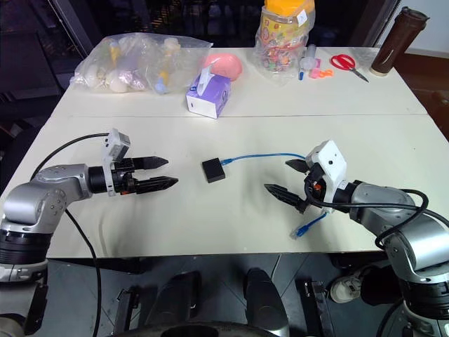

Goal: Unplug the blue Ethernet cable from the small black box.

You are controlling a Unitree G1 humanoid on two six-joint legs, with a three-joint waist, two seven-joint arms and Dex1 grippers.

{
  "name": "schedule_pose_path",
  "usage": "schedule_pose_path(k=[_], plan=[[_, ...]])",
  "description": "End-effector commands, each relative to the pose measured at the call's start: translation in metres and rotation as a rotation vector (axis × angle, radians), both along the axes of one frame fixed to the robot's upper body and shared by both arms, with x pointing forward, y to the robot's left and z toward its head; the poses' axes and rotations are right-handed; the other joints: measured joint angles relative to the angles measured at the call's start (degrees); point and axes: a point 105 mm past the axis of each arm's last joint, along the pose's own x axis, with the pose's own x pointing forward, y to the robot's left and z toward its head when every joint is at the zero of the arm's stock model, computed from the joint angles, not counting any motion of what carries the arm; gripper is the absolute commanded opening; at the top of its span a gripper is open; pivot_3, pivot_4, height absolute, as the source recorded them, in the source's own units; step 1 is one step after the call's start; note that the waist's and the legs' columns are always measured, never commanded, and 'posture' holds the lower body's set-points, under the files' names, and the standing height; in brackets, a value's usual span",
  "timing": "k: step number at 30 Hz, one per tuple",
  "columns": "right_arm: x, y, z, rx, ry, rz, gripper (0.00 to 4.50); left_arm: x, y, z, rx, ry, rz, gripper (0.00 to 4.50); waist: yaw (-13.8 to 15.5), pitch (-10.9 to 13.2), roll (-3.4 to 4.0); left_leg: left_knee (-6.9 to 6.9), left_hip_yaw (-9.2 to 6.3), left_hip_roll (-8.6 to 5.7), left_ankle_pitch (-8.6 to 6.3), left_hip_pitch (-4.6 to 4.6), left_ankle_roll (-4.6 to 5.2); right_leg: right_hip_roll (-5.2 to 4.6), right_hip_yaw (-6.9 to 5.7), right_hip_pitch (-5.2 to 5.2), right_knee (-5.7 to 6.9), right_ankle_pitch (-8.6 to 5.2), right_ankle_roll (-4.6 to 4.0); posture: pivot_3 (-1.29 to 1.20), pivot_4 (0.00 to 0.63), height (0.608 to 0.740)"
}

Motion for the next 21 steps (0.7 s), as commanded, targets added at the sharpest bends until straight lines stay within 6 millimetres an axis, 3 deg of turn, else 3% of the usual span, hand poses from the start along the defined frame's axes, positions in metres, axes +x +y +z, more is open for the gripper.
schedule_pose_path(k=[1, 21], plan=[[0.0001, 0.0029, 0.0083, 0.002, -0.049, 0.015, 4.5, 0.0004, 0.0008, 0.0101, 0.002, -0.055, 0.003, 4.49, 0.0, 0.0, 0.0, 0.0, 0.0, 0.0, 0.0, 0.0, 0.0, 0.0, 0.0, 0.0, 0.0, 0.0, 0.0, 0.0, 0.15, 0.739], [-0.0034, -0.0006, 0.0029, -0.005, -0.04, -0.015, 4.5, 0.0069, 0.0009, 0.0089, 0.005, -0.064, 0.018, 4.49, 0.1, 0.0, 0.0, 0.02, 0.0, 0.0, 0.0, 0.01, 0.0, 0.0, 0.0, 0.01, 0.03, 0.01, 0.01, 0.0, 0.15, 0.739]])
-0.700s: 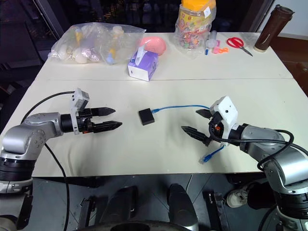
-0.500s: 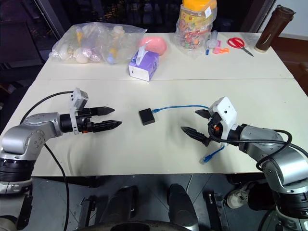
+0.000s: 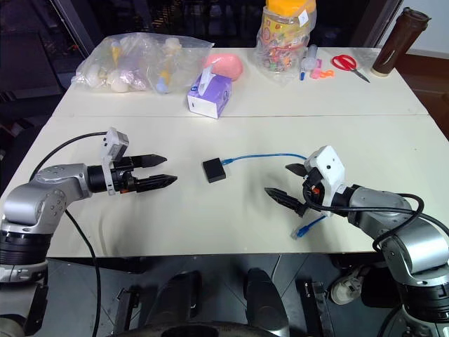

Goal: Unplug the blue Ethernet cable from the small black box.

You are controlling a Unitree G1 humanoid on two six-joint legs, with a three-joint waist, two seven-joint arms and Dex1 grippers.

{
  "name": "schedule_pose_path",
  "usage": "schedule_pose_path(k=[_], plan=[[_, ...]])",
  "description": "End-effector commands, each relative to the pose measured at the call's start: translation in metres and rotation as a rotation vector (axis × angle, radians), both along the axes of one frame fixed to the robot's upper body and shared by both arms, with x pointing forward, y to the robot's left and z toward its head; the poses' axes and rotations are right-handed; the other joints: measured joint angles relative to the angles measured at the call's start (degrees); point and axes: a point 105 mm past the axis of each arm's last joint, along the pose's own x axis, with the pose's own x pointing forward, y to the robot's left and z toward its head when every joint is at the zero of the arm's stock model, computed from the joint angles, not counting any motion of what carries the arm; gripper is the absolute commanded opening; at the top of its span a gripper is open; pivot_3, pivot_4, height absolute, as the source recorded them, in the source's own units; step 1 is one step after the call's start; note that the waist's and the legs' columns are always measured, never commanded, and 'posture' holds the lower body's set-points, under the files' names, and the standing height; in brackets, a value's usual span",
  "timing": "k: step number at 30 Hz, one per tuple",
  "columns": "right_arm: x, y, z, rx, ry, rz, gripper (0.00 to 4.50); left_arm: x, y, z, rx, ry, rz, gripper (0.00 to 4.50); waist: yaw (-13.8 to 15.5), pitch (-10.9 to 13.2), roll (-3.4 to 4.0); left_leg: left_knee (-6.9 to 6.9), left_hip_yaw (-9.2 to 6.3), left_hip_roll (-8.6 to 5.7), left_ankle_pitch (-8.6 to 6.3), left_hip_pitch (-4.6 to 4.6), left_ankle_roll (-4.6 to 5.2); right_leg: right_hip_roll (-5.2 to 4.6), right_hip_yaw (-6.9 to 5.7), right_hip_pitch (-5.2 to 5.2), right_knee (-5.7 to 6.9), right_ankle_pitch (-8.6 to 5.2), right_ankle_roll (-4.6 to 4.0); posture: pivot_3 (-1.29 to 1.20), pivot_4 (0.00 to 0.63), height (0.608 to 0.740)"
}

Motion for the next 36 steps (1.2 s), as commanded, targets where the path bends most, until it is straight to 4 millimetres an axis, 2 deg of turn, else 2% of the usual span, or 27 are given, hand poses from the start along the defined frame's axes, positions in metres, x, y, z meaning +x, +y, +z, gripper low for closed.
schedule_pose_path(k=[1, 3, 7, 11, 12, 14, 16, 18, 20, 22, 25, 28, 35, 36], plan=[[-0.001, 0.001, 0.011, -0.002, -0.057, 0.005, 4.5, 0.004, -0.001, 0.009, 0.0, -0.043, 0.0, 4.49, 0.0, 0.0, 0.0, 0.0, 0.0, 0.0, 0.0, 0.0, 0.0, 0.0, 0.0, 0.0, 0.0, 0.0, 0.0, 0.0, 0.15, 0.739], [0.001, -0.001, 0.01, -0.005, -0.054, -0.004, 4.5, 0.007, -0.003, 0.011, 0.002, -0.058, 0.0, 4.49, 0.0, 0.0, 0.0, 0.0, 0.0, 0.0, 0.0, 0.0, 0.0, 0.0, 0.0, 0.0, 0.01, 0.0, 0.0, 0.0, 0.15, 0.739], [0.019, -0.007, 0.008, -0.059, -0.067, -0.007, 4.5, 0.014, -0.007, 0.031, -0.077, -0.061, -0.015, 4.49, 0.1, 0.0, 0.0, 0.1, 0.0, -0.01, 0.0, 0.0, 0.0, 0.0, 0.0, 0.04, 0.02, 0.02, 0.01, 0.0, 0.15, 0.739], [0.045, -0.006, 0.003, -0.104, -0.08, 0.037, 4.5, 0.01, -0.001, 0.034, 0.026, -0.057, -0.119, 4.49, -0.5, 0.0, 0.0, 0.05, 0.09, 0.01, 0.0, 0.16, 0.0, 0.01, 0.03, 0.06, 0.08, 0.04, -0.02, 0.0, 0.15, 0.739], [0.054, -0.005, 0.001, -0.122, -0.083, 0.055, 4.5, 0.008, 0.0, 0.04, 0.027, -0.053, -0.154, 4.49, -0.5, 0.0, 0.0, -0.01, 0.1, 0.01, 0.0, 0.18, 0.0, 0.01, 0.03, 0.06, 0.09, 0.03, -0.02, 0.0, 0.15, 0.739], [0.081, 0.01, -0.005, -0.148, -0.082, 0.12, 4.5, 0.006, 0.0, 0.067, 0.013, -0.084, -0.221, 4.49, -0.7, 0.0, -0.07, -0.04, 0.09, 0.04, 0.0, 0.24, 0.0, 0.07, 0.02, 0.04, 0.2, 0.03, 0.0, 0.0, 0.15, 0.739], [0.1, 0.025, -0.007, -0.152, -0.079, 0.174, 4.5, 0.006, 0.001, 0.077, 0.033, -0.114, -0.246, 4.49, -1.0, 0.1, -0.06, 0.03, 0.08, 0.06, 0.01, 0.19, 0.0, 0.11, 0.01, -0.02, 0.23, 0.06, -0.04, 0.0, 0.15, 0.739], [0.119, 0.045, -0.011, -0.186, -0.086, 0.231, 4.5, 0.003, 0.002, 0.074, 0.082, -0.12, -0.246, 4.49, -1.8, 0.0, 0.01, 0.01, 0.1, 0.05, 0.01, 0.27, 0.0, 0.08, 0.03, 0.07, 0.24, 0.11, 0.06, 0.0, 0.15, 0.739], [0.127, 0.065, -0.019, -0.224, -0.079, 0.308, 4.5, -0.001, 0.004, 0.068, 0.075, -0.104, -0.215, 4.49, -1.9, 0.0, 0.02, -0.09, 0.12, 0.04, 0.01, 0.3, 0.0, 0.04, 0.04, 0.07, 0.23, 0.15, 0.24, 0.0, 0.15, 0.739], [0.131, 0.082, -0.033, -0.282, -0.055, 0.381, 4.5, -0.007, 0.007, 0.057, 0.074, -0.081, -0.179, 4.49, -1.9, 0.0, 0.01, -0.15, 0.08, 0.05, -0.01, 0.29, 0.03, 0.04, 0.02, -0.01, 0.34, 0.15, 0.26, 0.0, 0.15, 0.739], [0.13, 0.095, -0.051, -0.348, -0.016, 0.449, 4.5, -0.014, 0.01, 0.048, 0.093, -0.074, -0.139, 4.49, -1.7, 0.0, -0.01, -0.17, 0.03, 0.05, -0.08, 0.08, 0.13, 0.04, -0.02, -0.27, 0.55, 0.12, 0.29, 0.0, 0.15, 0.739], [0.121, 0.109, -0.063, -0.366, 0.025, 0.547, 3.61, -0.022, 0.015, 0.044, 0.083, -0.065, -0.09, 4.5, -1.8, 0.0, -0.1, -0.09, 0.0, 0.05, -0.08, 0.01, 0.11, 0.03, -0.05, -0.32, 0.71, 0.12, 0.29, 0.0, 0.15, 0.739], [0.123, 0.128, -0.06, -0.452, -0.062, 0.612, 0.05, -0.024, 0.021, 0.03, 0.094, -0.041, -0.017, 4.5, -3.3, 0.0, -0.11, -0.09, 0.01, 0.06, -0.04, 1.18, 0.06, 0.11, -0.03, 0.6, 0.84, -0.07, -0.11, 0.0, 0.15, 0.739], [0.124, 0.129, -0.059, -0.467, -0.082, 0.615, 0.05, -0.023, 0.021, 0.028, 0.096, -0.037, -0.013, 4.5, -3.5, 0.0, -0.11, -0.09, 0.01, 0.06, -0.04, 1.4, 0.05, 0.12, -0.02, 0.79, 0.84, -0.13, -0.21, 0.0, 0.15, 0.739]])
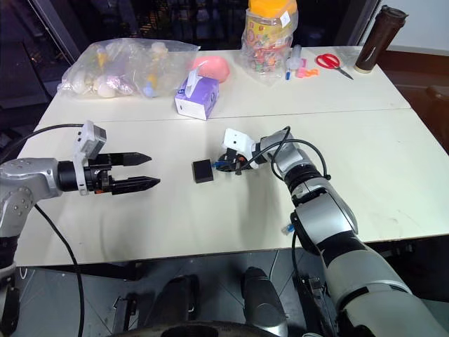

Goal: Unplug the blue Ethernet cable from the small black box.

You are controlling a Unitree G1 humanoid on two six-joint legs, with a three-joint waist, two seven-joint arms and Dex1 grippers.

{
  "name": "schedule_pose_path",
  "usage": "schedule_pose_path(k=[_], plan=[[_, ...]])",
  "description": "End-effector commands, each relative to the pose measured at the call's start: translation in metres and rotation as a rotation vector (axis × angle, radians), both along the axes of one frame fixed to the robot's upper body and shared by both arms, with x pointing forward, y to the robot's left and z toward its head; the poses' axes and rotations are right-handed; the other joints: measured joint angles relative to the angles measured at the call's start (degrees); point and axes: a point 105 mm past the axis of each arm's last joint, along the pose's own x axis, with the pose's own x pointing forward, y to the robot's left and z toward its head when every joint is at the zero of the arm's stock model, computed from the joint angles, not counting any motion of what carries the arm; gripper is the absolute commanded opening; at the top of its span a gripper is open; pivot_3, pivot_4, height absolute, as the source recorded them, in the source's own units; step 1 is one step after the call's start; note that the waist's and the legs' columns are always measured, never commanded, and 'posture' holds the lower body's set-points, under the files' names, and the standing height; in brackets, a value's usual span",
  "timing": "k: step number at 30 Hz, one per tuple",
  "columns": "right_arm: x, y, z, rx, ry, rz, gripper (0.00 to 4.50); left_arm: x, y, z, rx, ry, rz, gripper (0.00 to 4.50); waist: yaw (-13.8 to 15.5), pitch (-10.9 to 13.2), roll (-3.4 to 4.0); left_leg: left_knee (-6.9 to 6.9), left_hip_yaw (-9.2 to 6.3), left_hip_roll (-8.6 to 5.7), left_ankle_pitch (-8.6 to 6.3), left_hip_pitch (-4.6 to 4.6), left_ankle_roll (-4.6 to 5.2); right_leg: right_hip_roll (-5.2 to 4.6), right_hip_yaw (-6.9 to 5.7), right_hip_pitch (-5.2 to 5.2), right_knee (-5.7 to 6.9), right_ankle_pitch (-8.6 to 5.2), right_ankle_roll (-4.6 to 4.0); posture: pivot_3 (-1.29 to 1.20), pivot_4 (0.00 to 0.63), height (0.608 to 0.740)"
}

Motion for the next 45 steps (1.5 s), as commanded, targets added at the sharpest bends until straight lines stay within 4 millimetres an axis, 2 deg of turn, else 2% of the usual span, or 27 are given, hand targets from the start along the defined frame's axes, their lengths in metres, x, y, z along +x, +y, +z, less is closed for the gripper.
schedule_pose_path(k=[1, 3, 4, 7, 9, 12, 16, 19, 21, 25, 29, 32, 39, 40, 45], plan=[[0.004, -0.001, -0.001, -0.077, -0.087, 0.023, 0.05, 0.005, 0.002, 0.005, 0.009, -0.042, 0.012, 4.5, -0.2, 0.0, 0.0, 0.02, 0.0, 0.0, 0.0, 0.06, 0.0, 0.0, 0.01, 0.06, 0.0, -0.05, -0.1, 0.0, 0.15, 0.739], [0.009, -0.005, 0.006, -0.107, -0.188, 0.039, 0.05, 0.008, 0.004, 0.003, 0.011, -0.04, 0.02, 4.5, -0.2, 0.0, 0.01, 0.04, 0.0, 0.0, 0.01, 0.06, -0.01, 0.0, 0.01, 0.05, 0.02, -0.04, -0.11, 0.0, 0.15, 0.739], [0.013, -0.009, 0.015, -0.134, -0.295, 0.055, 0.05, 0.016, 0.008, 0.0, 0.002, -0.037, 0.035, 4.5, -0.2, 0.0, 0.02, 0.04, 0.0, 0.0, 0.01, 0.05, -0.01, 0.0, 0.01, 0.04, 0.03, -0.03, -0.12, 0.0, 0.15, 0.739], [0.023, -0.025, 0.063, -0.145, -0.721, 0.086, 0.05, 0.056, 0.008, -0.005, -0.062, -0.036, 0.068, 4.5, 1.4, 0.0, 0.08, 0.09, -0.07, -0.06, 0.06, -0.13, -0.08, -0.05, -0.04, -0.02, 0.03, -0.04, -0.09, 0.0, 0.15, 0.739], [0.02, -0.029, 0.085, -0.124, -0.906, 0.098, 0.05, 0.073, -0.001, 0.002, -0.138, -0.025, 0.036, 4.5, 2.3, 0.0, 0.06, 0.18, -0.07, -0.14, 0.09, -0.47, -0.13, -0.07, -0.04, -0.26, -0.02, -0.04, -0.07, 0.0, 0.15, 0.739], [0.011, -0.035, 0.105, -0.074, -1.039, 0.081, 0.05, 0.1, -0.017, 0.021, -0.273, -0.014, 0.005, 4.5, 2.0, 0.0, -0.01, 0.25, -0.04, -0.15, 0.1, -1.06, -0.15, -0.09, -0.01, -0.8, -0.02, 0.22, 0.39, 0.0, 0.15, 0.739], [0.003, -0.041, 0.123, -0.03, -1.135, 0.033, 0.05, 0.121, -0.041, 0.038, -0.373, -0.006, -0.035, 4.5, 1.7, 0.0, -0.02, 0.0, -0.07, -0.14, 0.08, -1.16, -0.12, -0.1, -0.07, -0.99, -0.02, 0.18, 0.43, 0.0, 0.15, 0.739], [-0.001, -0.043, 0.131, -0.02, -1.162, -0.006, 0.05, 0.126, -0.066, 0.049, -0.42, -0.003, -0.103, 4.5, 1.4, 0.0, -0.01, -0.06, -0.02, -0.14, 0.0, -1.17, 0.03, -0.1, -0.06, -1.05, -0.04, 0.17, 0.44, 0.0, 0.15, 0.739], [-0.002, -0.045, 0.133, -0.02, -1.169, -0.028, 0.05, 0.125, -0.08, 0.049, -0.403, -0.006, -0.149, 4.5, 1.4, 0.0, -0.01, -0.05, 0.01, -0.14, -0.02, -1.16, 0.05, -0.09, -0.05, -1.06, -0.09, 0.16, 0.45, 0.0, 0.15, 0.739], [-0.005, -0.048, 0.134, -0.027, -1.169, -0.053, 0.05, 0.125, -0.097, 0.047, -0.386, -0.007, -0.194, 4.5, 1.6, 0.0, -0.01, 0.02, -0.01, -0.14, -0.01, -1.13, 0.05, -0.08, -0.05, -0.99, -0.04, 0.16, 0.45, 0.0, 0.15, 0.739], [-0.007, -0.05, 0.135, -0.029, -1.17, -0.068, 0.05, 0.127, -0.104, 0.049, -0.414, -0.01, -0.185, 4.5, 1.6, 0.0, -0.02, 0.12, 0.0, -0.15, -0.01, -1.13, 0.04, -0.1, -0.04, -0.93, -0.03, 0.17, 0.46, 0.0, 0.15, 0.739], [-0.009, -0.05, 0.135, -0.031, -1.168, -0.072, 0.0, 0.126, -0.106, 0.051, -0.443, -0.008, -0.192, 3.67, 1.6, 0.0, -0.02, 0.1, -0.01, -0.15, -0.01, -1.12, 0.04, -0.1, -0.04, -0.93, -0.03, 0.17, 0.46, 0.0, 0.15, 0.739], [-0.014, -0.045, 0.135, -0.025, -1.164, -0.072, 0.0, 0.123, -0.112, 0.047, -0.428, -0.002, -0.227, 0.66, 1.7, 0.0, -0.02, 0.07, -0.01, -0.15, -0.01, -1.12, 0.04, -0.1, -0.05, -0.94, -0.04, 0.17, 0.46, 0.0, 0.15, 0.739], [-0.014, -0.044, 0.135, -0.023, -1.164, -0.072, 0.0, 0.123, -0.112, 0.047, -0.428, -0.001, -0.227, 0.44, 1.6, 0.0, -0.03, 0.08, -0.01, -0.15, -0.01, -1.12, 0.04, -0.1, -0.05, -0.93, -0.03, 0.17, 0.46, 0.0, 0.15, 0.739], [-0.017, -0.042, 0.134, -0.014, -1.14, -0.078, 0.0, 0.126, -0.112, 0.044, -0.419, 0.0, -0.201, 0.45, 1.6, 0.0, -0.03, 0.08, -0.02, -0.14, -0.01, -1.11, 0.04, -0.1, -0.05, -0.94, -0.01, 0.17, 0.46, 0.0, 0.15, 0.739]])
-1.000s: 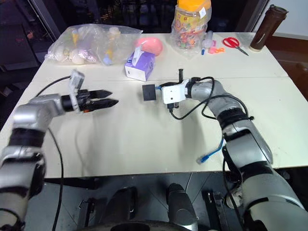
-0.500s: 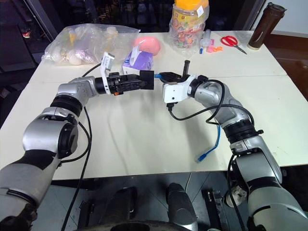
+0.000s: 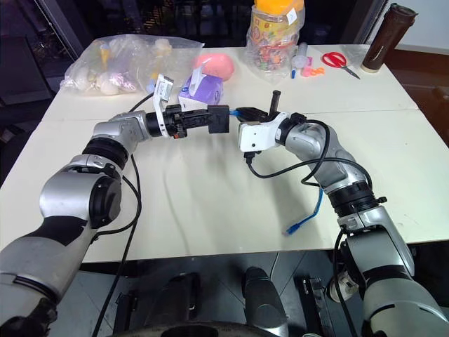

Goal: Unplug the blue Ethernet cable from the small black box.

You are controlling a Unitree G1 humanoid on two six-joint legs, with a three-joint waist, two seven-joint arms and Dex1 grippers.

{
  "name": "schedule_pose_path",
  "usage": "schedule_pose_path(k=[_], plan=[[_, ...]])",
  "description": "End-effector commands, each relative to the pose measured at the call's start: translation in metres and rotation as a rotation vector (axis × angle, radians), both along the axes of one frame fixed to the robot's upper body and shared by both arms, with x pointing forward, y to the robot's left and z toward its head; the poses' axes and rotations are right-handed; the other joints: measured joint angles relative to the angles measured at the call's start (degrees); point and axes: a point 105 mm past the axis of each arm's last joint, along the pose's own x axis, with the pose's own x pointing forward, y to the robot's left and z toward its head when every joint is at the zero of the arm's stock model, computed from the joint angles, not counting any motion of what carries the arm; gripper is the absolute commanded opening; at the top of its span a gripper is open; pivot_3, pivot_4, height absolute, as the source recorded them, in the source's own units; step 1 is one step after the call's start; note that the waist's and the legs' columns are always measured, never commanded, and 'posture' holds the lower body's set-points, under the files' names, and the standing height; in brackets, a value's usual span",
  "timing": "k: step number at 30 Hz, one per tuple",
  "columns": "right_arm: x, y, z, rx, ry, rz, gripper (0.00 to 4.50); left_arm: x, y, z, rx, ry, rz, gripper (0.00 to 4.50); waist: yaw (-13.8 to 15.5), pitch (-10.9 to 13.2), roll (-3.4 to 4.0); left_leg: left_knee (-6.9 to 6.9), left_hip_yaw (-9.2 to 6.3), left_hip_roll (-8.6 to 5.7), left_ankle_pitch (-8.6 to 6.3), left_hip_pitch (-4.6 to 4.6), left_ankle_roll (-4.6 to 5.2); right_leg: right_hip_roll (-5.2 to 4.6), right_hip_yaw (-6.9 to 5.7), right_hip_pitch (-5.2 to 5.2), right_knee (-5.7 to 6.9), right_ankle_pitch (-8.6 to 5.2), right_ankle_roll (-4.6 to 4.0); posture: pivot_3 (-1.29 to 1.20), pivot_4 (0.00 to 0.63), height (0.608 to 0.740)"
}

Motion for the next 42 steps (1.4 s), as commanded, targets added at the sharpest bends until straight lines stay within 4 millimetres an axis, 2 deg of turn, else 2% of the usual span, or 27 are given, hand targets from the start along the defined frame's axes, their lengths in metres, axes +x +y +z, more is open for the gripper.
schedule_pose_path(k=[1, 2, 3, 5, 6, 7, 10, 14, 17, 21, 24, 27, 35, 42], plan=[[-0.011, 0.008, 0.02, 0.069, -0.031, 0.046, 0.0, 0.004, 0.0, 0.013, -0.016, -0.037, 0.027, 0.45, 0.0, 0.0, 0.0, 0.0, 0.0, 0.0, 0.0, 0.0, 0.0, 0.0, 0.0, 0.0, 0.0, 0.0, 0.0, 0.0, 0.15, 0.739], [-0.013, 0.006, 0.02, 0.088, -0.016, 0.044, 0.88, 0.004, 0.0, 0.014, -0.025, -0.033, 0.03, 0.45, 0.0, 0.0, 0.0, 0.0, 0.0, 0.0, 0.0, 0.0, 0.0, 0.0, 0.0, 0.0, 0.0, 0.0, 0.0, 0.0, 0.15, 0.739], [-0.015, 0.0, 0.016, 0.1, 0.017, 0.025, 1.21, 0.004, 0.001, 0.014, -0.042, -0.024, 0.032, 0.45, 0.0, 0.0, 0.0, 0.0, 0.0, 0.0, 0.0, -0.01, 0.0, 0.0, 0.0, 0.0, 0.0, 0.0, 0.0, 0.0, 0.15, 0.739], [-0.018, -0.023, 0.009, 0.237, 0.124, -0.088, 2.22, 0.004, 0.004, 0.016, -0.083, 0.002, 0.035, 0.45, 0.3, 0.0, -0.01, -0.01, -0.02, 0.0, 0.0, -0.01, 0.0, 0.0, -0.01, 0.0, 0.0, 0.0, 0.01, 0.0, 0.15, 0.739], [-0.025, -0.032, 0.009, 0.39, 0.211, -0.115, 2.76, 0.006, 0.005, 0.019, -0.121, 0.022, 0.051, 0.45, 0.5, 0.0, -0.01, -0.03, -0.09, 0.0, 0.0, -0.05, 0.0, 0.0, -0.04, 0.03, -0.02, -0.01, 0.01, 0.0, 0.15, 0.739], [-0.035, -0.035, 0.016, 0.663, 0.333, -0.094, 3.25, 0.007, 0.005, 0.025, -0.183, 0.049, 0.062, 0.45, 0.8, 0.0, -0.01, 0.0, -0.12, 0.0, 0.0, -0.06, 0.0, 0.0, -0.05, 0.04, -0.01, -0.03, 0.04, 0.0, 0.15, 0.739], [-0.063, -0.034, 0.033, 1.168, 0.619, 0.047, 3.25, 0.003, 0.0, 0.038, -0.271, 0.078, 0.014, 0.45, 1.1, 0.0, 0.01, 0.02, -0.17, 0.02, 0.0, -0.12, 0.0, 0.0, -0.08, -0.01, 0.05, -0.02, 0.02, 0.0, 0.15, 0.739], [-0.085, -0.029, 0.034, 1.435, 0.881, 0.186, 3.25, -0.012, -0.007, 0.049, -0.333, 0.096, -0.141, 0.45, 1.5, 0.0, 0.02, 0.03, -0.24, 0.02, 0.0, 0.02, 0.0, 0.0, -0.15, 0.15, 0.08, 0.02, -0.04, 0.0, 0.15, 0.739], [-0.088, -0.027, 0.039, 1.616, 0.967, 0.266, 3.25, -0.031, -0.014, 0.046, -0.313, 0.112, -0.303, 0.45, 1.4, 0.0, 0.02, 0.01, -0.26, 0.04, 0.0, 0.07, 0.0, 0.03, -0.16, 0.19, 0.06, 0.02, -0.07, 0.0, 0.15, 0.739], [-0.088, -0.016, 0.049, 1.701, 1.004, 0.348, 3.25, -0.043, -0.025, 0.053, -0.357, 0.138, -0.404, 0.45, 1.4, 0.0, 0.05, -0.01, -0.23, 0.04, 0.0, 0.05, 0.0, 0.02, -0.14, 0.15, 0.04, 0.01, -0.07, 0.0, 0.15, 0.739], [-0.086, -0.018, 0.057, 1.782, 0.981, 0.395, 3.25, -0.049, -0.031, 0.053, -0.359, 0.157, -0.445, 0.45, 1.4, 0.0, 0.05, -0.03, -0.23, 0.04, 0.0, 0.03, 0.0, 0.02, -0.15, 0.13, 0.04, 0.01, -0.06, 0.0, 0.15, 0.739], [-0.088, -0.015, 0.06, 1.793, 0.982, 0.414, 3.25, -0.052, -0.031, 0.053, -0.367, 0.182, -0.451, 0.45, 1.4, 0.0, 0.05, -0.03, -0.23, 0.05, 0.0, 0.02, 0.0, 0.02, -0.14, 0.12, 0.03, 0.01, -0.05, 0.0, 0.15, 0.739], [-0.094, -0.001, 0.054, 1.736, 1.031, 0.406, 3.25, -0.049, -0.03, 0.054, -0.387, 0.178, -0.411, 0.45, 1.4, 0.0, 0.05, -0.03, -0.23, 0.05, 0.0, 0.02, 0.0, 0.03, -0.14, 0.1, 0.02, 0.01, -0.06, 0.0, 0.15, 0.739], [-0.094, 0.003, 0.05, 1.723, 1.037, 0.394, 3.25, -0.048, -0.026, 0.056, -0.397, 0.174, -0.397, 0.45, 1.4, 0.0, 0.05, -0.03, -0.23, 0.05, 0.0, 0.0, 0.0, 0.02, -0.15, 0.1, -0.01, 0.01, -0.06, 0.0, 0.15, 0.739]])
